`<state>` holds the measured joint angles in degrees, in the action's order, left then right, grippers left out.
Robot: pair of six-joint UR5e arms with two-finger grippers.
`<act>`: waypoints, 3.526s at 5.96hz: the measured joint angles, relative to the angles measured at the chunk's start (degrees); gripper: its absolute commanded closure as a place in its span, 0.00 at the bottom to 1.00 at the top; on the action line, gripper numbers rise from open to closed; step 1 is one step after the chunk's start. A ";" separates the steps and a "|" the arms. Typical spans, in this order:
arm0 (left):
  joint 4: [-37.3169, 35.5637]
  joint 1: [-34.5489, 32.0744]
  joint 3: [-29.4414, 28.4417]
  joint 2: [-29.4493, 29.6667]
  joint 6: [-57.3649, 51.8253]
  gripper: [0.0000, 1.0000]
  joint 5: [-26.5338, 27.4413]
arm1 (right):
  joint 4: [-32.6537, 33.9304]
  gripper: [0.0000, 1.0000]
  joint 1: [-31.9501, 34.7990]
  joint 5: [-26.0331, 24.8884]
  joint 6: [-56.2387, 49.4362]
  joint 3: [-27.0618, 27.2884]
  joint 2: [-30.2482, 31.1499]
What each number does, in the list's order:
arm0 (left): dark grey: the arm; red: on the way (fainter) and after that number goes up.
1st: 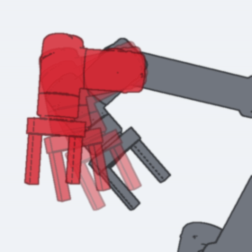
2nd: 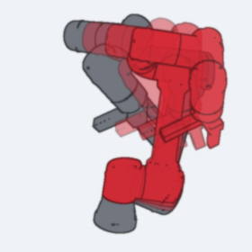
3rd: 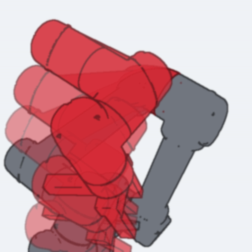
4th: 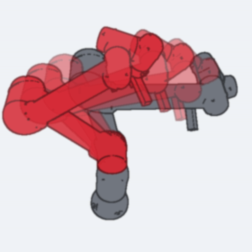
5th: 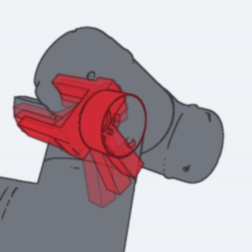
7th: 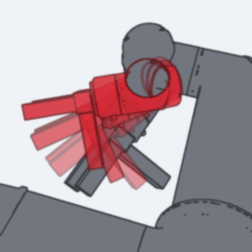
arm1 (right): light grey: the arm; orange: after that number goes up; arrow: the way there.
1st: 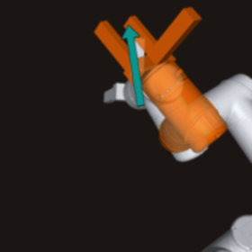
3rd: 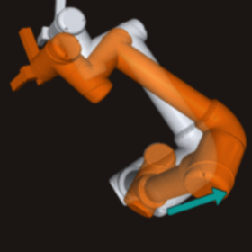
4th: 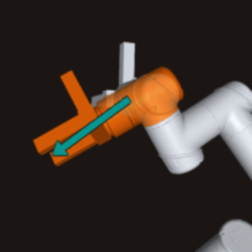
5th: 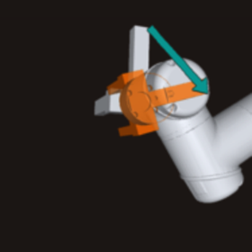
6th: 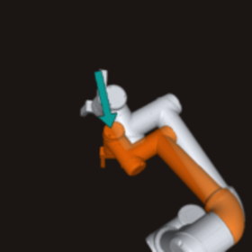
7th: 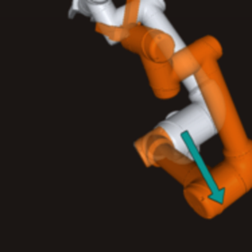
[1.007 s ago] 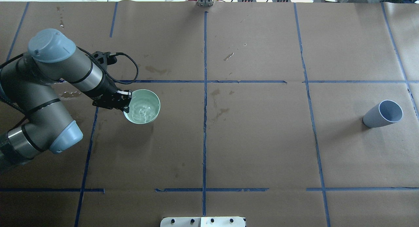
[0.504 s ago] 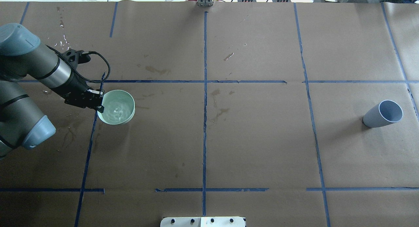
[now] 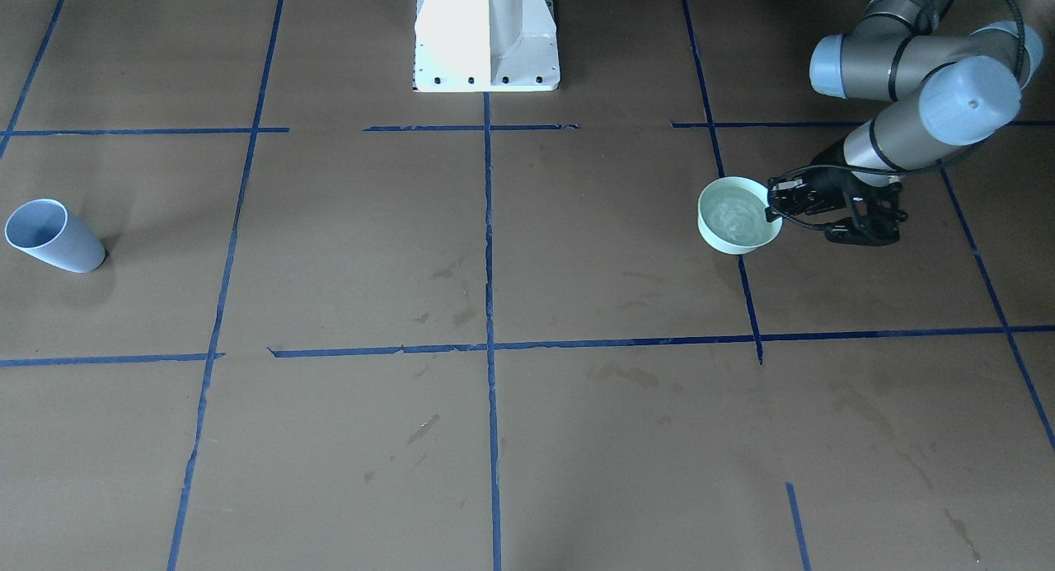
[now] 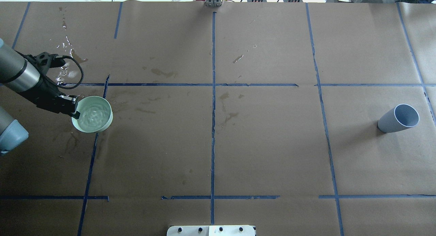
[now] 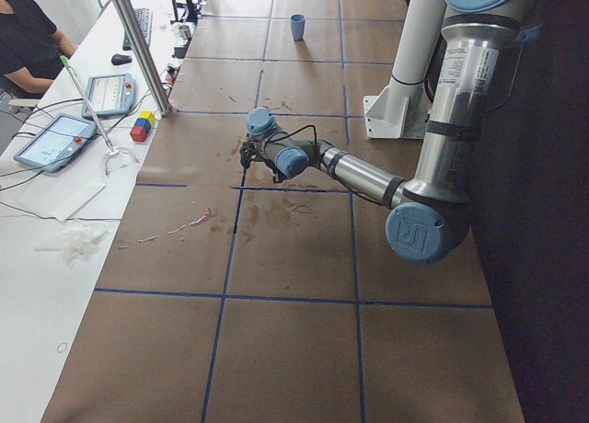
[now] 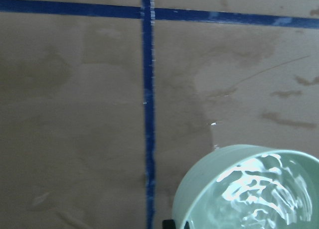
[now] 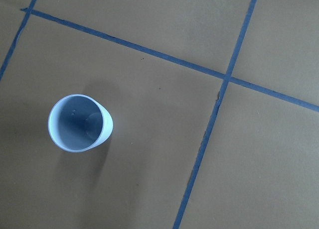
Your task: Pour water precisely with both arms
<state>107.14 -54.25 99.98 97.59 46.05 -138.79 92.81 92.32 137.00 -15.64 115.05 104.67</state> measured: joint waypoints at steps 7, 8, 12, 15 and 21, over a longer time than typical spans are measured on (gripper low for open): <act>-0.29 -8.55 -8.31 -5.74 -18.49 1.00 -3.33 | 0.00 0.00 0.01 -0.07 0.00 0.02 0.03; -0.16 -8.61 -9.39 -5.89 -19.01 1.00 -3.33 | 0.00 0.00 0.03 -0.07 0.00 0.06 0.02; 1.43 -8.68 -10.89 -7.18 -20.43 1.00 -3.33 | 0.00 0.00 0.05 -0.07 0.00 0.63 0.24; 2.73 -8.61 -12.87 -7.18 -20.44 0.91 -3.31 | 0.00 0.00 0.05 -0.07 0.02 0.73 0.25; 2.88 -8.55 -13.29 -7.08 -20.39 0.31 -3.31 | 0.02 0.00 0.05 -0.07 0.09 0.87 0.04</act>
<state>110.02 -62.80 86.69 90.52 25.66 -142.10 92.84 92.37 136.93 -15.56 115.91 104.70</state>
